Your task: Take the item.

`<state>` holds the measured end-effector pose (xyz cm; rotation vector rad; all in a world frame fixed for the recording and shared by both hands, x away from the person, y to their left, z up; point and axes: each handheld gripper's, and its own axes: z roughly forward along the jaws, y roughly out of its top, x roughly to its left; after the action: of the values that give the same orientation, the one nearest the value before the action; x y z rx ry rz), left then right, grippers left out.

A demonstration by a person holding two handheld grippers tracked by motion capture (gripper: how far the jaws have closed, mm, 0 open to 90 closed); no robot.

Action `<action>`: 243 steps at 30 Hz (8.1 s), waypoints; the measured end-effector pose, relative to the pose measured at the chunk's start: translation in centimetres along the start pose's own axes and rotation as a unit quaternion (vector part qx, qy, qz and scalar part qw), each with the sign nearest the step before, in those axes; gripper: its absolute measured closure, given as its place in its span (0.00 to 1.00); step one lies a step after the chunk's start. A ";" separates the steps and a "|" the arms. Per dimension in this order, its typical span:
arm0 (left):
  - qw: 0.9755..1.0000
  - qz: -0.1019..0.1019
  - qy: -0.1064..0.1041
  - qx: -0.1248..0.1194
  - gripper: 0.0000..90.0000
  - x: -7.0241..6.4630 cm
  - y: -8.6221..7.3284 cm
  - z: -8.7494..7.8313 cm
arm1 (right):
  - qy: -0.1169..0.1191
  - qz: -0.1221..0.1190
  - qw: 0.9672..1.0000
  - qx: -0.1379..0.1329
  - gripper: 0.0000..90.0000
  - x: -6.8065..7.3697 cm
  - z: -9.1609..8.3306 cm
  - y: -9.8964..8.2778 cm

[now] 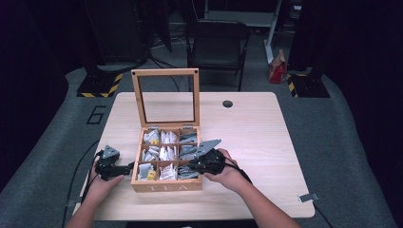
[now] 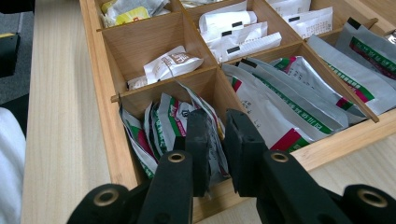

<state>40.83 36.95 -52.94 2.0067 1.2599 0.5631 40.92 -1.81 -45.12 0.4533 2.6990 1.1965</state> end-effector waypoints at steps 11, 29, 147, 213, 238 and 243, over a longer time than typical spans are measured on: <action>1.000 0.000 0.000 0.000 0.19 0.0 0.0 0.0 | 0.002 -0.010 1.000 0.008 0.89 0.1 0.6 0.0; 1.000 0.000 0.000 0.000 0.19 0.0 0.0 0.0 | 0.013 -0.008 1.000 0.018 0.99 0.0 0.8 0.0; 1.000 -0.005 -0.004 0.002 0.19 -0.1 -0.1 -0.1 | -0.100 0.089 0.990 -0.044 0.99 -4.8 -12.1 -1.2; 1.000 0.000 -0.002 0.000 0.19 -0.1 -0.1 -0.1 | -0.190 0.163 0.968 -0.027 0.98 -7.3 -13.9 -9.2; 1.000 0.000 -0.002 0.000 0.19 -0.1 -0.1 -0.1 | -0.222 0.180 0.958 -0.008 0.97 -7.2 -12.9 -12.7; 1.000 0.001 -0.001 0.000 0.19 -0.1 -0.1 -0.1 | -0.226 0.179 0.958 -0.003 0.97 -7.2 -12.7 -13.0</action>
<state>40.66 36.96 -52.95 2.0092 1.2559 0.5618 41.66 -21.33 -46.17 1.1027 2.2756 1.0152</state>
